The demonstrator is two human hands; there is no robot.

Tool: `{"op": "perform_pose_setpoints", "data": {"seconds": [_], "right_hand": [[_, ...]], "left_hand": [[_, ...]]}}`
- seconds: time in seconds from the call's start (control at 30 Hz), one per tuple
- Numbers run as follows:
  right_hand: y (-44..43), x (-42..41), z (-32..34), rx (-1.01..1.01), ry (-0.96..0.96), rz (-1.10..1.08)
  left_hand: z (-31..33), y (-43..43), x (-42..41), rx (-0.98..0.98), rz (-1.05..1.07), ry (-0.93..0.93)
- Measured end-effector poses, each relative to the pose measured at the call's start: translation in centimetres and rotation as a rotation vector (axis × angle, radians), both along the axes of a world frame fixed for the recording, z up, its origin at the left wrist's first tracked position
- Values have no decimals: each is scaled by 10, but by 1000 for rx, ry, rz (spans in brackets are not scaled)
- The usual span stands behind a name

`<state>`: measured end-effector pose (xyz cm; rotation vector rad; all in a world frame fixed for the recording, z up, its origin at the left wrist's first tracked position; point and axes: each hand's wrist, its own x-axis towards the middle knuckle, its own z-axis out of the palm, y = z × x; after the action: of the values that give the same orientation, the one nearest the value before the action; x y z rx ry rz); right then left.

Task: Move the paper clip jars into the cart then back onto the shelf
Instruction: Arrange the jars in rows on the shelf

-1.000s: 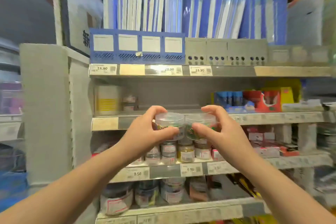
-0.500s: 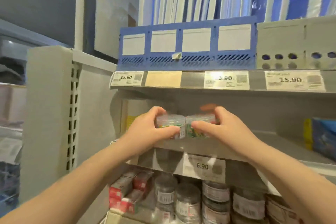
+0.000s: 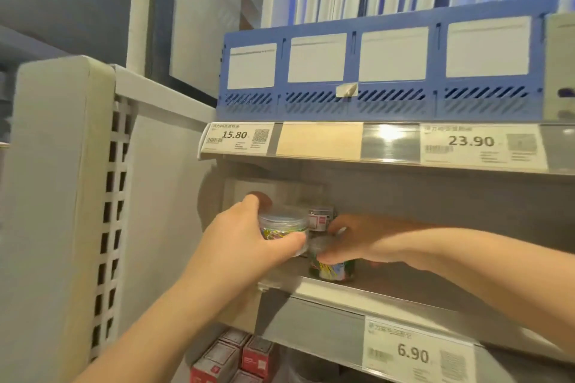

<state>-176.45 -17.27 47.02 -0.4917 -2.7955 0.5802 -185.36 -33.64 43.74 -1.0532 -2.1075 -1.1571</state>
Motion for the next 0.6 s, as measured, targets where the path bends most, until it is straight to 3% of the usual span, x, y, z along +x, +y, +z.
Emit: {"op": "perform_pose_setpoints", "data": {"seconds": [0.2, 0.37, 0.6], "right_hand": [[6, -11, -6, -199, 106, 19], [7, -15, -15, -26, 133, -20], [12, -23, -24, -94, 193, 30]], "left_hand": [[1, -10, 1, 11, 56, 70], [0, -12, 4, 6, 27, 51], [-3, -9, 0, -40, 45, 28]]}}
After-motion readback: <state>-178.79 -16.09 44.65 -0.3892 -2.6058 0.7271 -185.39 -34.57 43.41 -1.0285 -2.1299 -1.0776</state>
